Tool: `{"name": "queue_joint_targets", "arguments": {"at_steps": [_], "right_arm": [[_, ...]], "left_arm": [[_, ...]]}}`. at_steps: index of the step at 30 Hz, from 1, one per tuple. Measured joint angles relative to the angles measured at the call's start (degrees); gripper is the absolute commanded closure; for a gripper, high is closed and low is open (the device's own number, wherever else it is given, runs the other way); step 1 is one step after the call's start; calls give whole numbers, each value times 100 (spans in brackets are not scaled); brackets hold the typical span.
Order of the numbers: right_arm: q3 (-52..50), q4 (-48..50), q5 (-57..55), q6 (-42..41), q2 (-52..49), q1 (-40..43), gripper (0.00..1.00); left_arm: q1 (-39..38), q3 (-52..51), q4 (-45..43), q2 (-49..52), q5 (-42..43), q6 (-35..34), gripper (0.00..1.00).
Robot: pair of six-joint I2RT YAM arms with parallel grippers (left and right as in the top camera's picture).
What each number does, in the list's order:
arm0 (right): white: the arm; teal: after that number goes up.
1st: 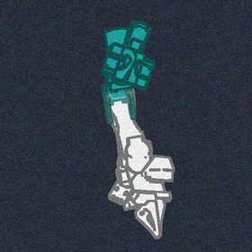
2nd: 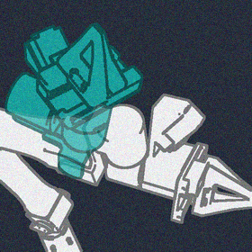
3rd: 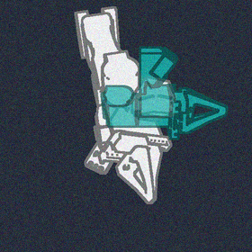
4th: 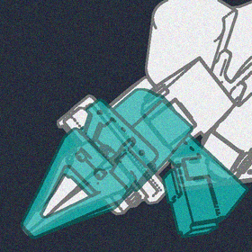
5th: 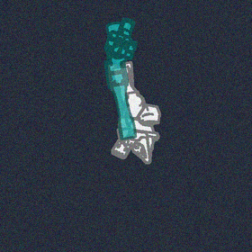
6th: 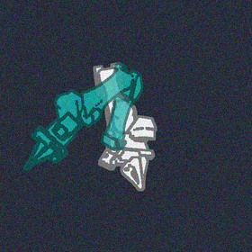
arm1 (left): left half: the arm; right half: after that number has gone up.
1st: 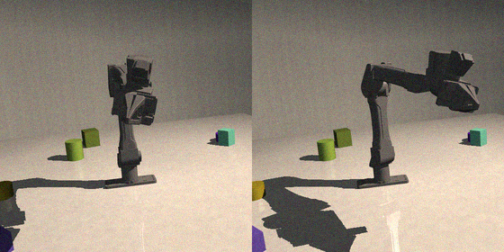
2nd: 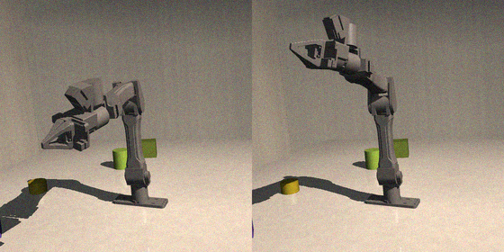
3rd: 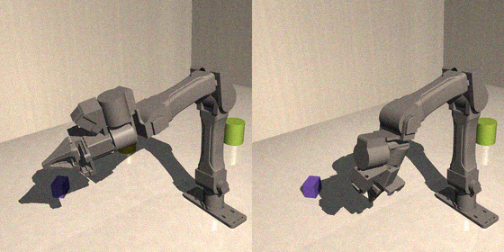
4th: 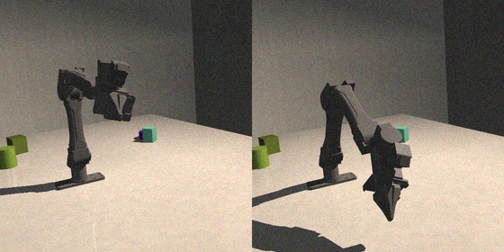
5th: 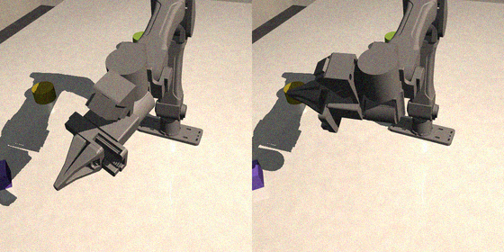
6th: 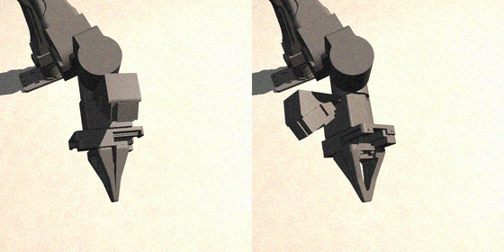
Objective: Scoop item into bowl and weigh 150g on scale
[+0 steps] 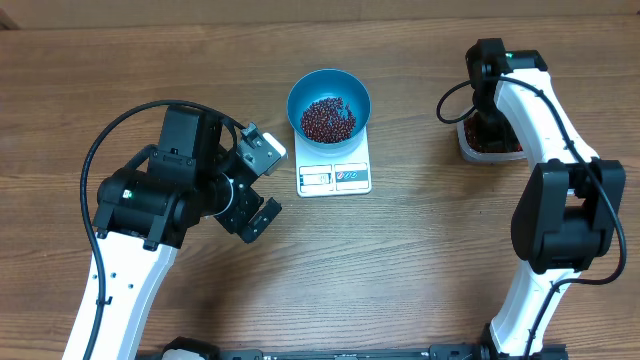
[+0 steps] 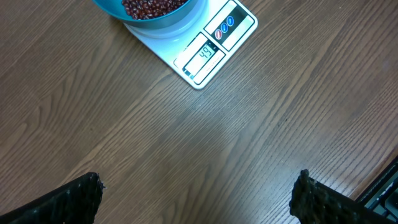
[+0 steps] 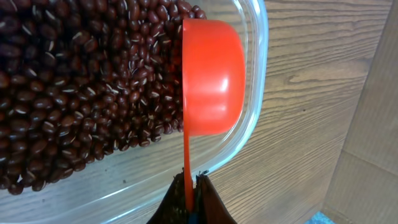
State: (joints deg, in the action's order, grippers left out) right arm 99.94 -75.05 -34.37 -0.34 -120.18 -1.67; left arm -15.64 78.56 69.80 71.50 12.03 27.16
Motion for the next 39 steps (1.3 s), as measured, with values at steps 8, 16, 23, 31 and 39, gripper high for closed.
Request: {"name": "queue_joint_targets", "arguments": {"at_steps": [8, 16, 23, 31, 39], "right_arm": [[-2, 70, 175, 251, 0, -2, 96], [-2, 87, 640, 564, 0, 17, 96], [-2, 90, 1375, 680, 0, 136, 96], [31, -35, 2175, 704, 0, 415, 96], [164, -190, 3300, 750, 0, 883, 96]], "left_arm": [[0, 0, 0, 0, 0, 0, 0], [0, 0, 0, 0, 0, 0, 0], [0, 0, 0, 0, 0, 0, 0], [0, 0, 0, 0, 0, 0, 0], [0, 0, 0, 0, 0, 0, 0]]}}
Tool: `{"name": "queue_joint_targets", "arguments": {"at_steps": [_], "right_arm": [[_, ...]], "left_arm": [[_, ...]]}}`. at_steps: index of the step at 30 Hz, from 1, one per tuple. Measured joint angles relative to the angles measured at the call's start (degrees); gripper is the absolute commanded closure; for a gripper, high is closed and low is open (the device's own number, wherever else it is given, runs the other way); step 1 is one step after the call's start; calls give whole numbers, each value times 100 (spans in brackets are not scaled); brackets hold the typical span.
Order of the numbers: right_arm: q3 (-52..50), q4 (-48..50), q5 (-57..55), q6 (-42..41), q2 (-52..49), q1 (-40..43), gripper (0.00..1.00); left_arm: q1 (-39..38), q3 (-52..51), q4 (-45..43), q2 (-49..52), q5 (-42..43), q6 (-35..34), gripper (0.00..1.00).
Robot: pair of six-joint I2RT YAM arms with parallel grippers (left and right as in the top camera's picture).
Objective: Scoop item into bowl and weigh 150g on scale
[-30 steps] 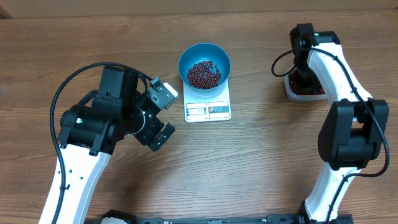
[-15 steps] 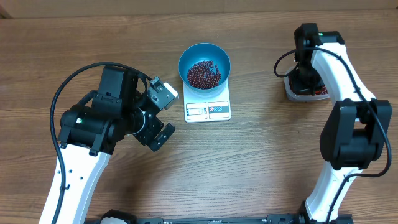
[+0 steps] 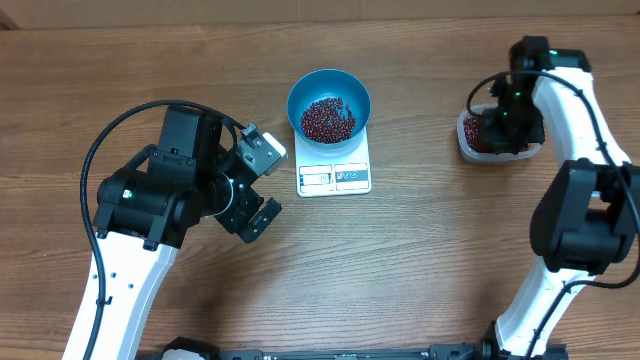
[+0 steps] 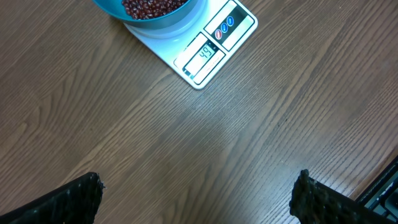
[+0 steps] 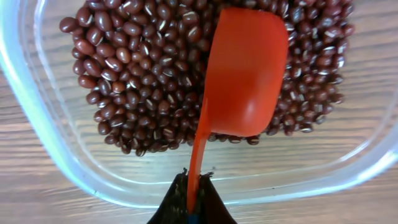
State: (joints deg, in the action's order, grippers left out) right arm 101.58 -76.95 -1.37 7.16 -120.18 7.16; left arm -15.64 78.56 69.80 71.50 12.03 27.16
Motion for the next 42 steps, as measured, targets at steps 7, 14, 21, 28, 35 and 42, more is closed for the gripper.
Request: {"name": "queue_joint_targets", "arguments": {"at_steps": [7, 14, 21, 28, 35, 42], "right_arm": [[11, -201, 1088, 181, 0, 474, 96], [9, -339, 2247, 481, 0, 1008, 96], [-9, -225, 2946, 577, 0, 1392, 96], [-470, 179, 3491, 621, 0, 1467, 97], [-935, 562, 3993, 636, 0, 1499, 96], [-1062, 649, 4280, 625, 2, 1569, 96]], "left_arm": [[0, 0, 0, 0, 0, 0, 0], [0, 0, 0, 0, 0, 0, 0], [0, 0, -2, 0, 0, 0, 0], [0, -2, 0, 0, 0, 0, 0], [0, -2, 0, 0, 0, 0, 0], [0, -2, 0, 0, 0, 0, 0]]}}
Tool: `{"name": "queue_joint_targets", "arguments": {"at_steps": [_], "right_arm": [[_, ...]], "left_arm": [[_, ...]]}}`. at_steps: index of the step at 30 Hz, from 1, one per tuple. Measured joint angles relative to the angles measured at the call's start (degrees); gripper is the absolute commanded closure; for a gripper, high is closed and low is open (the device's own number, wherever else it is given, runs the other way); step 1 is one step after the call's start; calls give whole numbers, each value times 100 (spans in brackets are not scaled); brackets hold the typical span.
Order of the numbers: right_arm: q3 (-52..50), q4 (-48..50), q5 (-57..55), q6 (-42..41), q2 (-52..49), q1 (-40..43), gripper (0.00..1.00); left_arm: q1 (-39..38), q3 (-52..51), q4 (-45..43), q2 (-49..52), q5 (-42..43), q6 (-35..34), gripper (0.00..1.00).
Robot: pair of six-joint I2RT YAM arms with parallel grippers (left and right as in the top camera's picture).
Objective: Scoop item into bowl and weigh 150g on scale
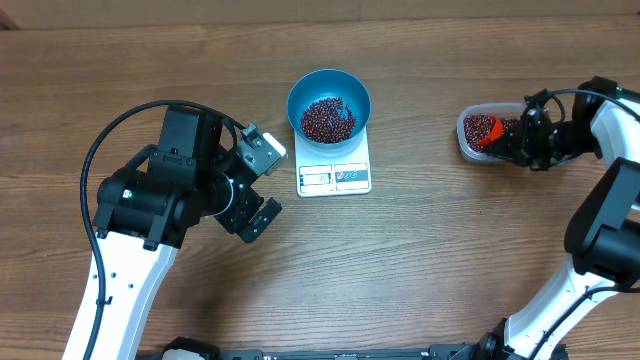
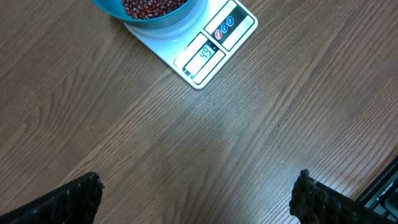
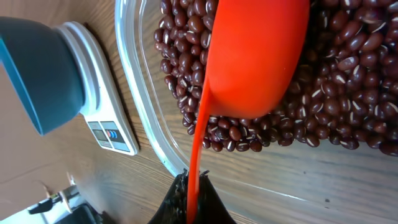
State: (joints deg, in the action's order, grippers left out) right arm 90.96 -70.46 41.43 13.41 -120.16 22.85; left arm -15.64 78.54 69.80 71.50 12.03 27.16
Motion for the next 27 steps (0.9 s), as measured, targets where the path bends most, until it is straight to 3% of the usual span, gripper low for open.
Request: {"name": "queue_joint_targets", "arguments": {"at_steps": [8, 27], "right_arm": [[-61, -157, 229, 46, -2, 195, 96], [-66, -1025, 1080, 1038, -2, 1084, 96]], "left_arm": [[0, 0, 0, 0, 0, 0, 0], [0, 0, 0, 0, 0, 0, 0]]}}
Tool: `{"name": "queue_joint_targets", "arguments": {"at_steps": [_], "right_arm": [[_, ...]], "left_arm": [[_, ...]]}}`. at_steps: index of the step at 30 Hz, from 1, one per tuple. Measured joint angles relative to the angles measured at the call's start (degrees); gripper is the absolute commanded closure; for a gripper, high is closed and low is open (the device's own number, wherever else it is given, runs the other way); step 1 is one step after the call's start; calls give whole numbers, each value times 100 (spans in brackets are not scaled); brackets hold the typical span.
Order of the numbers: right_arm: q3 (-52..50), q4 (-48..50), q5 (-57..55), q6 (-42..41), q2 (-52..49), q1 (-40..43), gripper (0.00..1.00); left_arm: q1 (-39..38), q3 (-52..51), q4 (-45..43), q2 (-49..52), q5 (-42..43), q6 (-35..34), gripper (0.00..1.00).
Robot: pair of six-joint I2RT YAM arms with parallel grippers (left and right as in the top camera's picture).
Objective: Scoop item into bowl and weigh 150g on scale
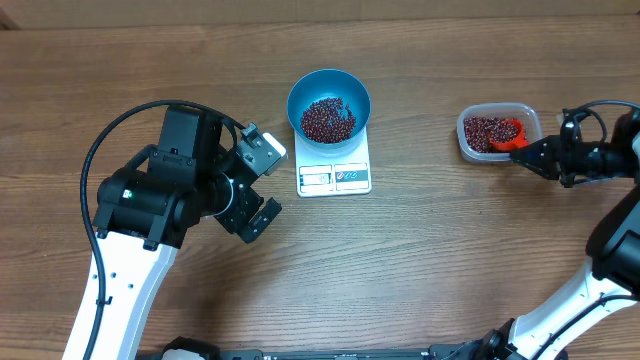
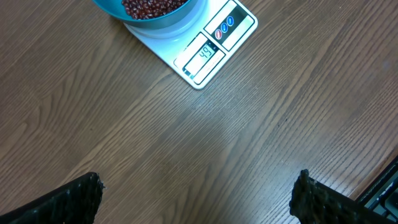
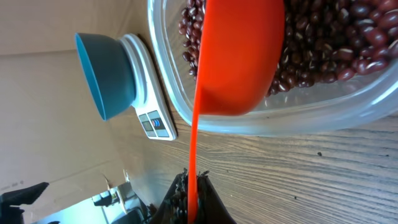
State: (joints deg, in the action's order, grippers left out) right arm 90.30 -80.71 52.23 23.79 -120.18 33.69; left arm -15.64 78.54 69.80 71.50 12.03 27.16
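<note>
A blue bowl with red beans sits on the white scale, whose display reads 49. At the right a clear tub holds more red beans. My right gripper is shut on the thin handle of an orange scoop, whose cup rests in the tub among the beans, seen from its underside. My left gripper hangs open left of the scale, nothing between its fingers.
The wooden table stretches round everything. The left arm's black cable loops over its wrist. The right arm's white links run along the right edge.
My right gripper has drawn back to the right of the tub and tilted lower, with the scoop's cup still in the beans. The left arm, bowl and scale reading are unchanged.
My right gripper held the scoop over the tub's edge, wrist above the tub. Then the scoop lay over the beans, then its cup dug into them with the wrist swung to the right. Now the wrist sits farther right. The scale stayed at 49 and the left arm still.
</note>
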Motion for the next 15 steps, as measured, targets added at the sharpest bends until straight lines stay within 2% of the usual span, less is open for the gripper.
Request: {"name": "queue_joint_targets", "arguments": {"at_steps": [15], "right_arm": [[0, -555, 511, 732, 0, 120, 96]], "left_arm": [[0, 0, 0, 0, 0, 0, 0]]}}
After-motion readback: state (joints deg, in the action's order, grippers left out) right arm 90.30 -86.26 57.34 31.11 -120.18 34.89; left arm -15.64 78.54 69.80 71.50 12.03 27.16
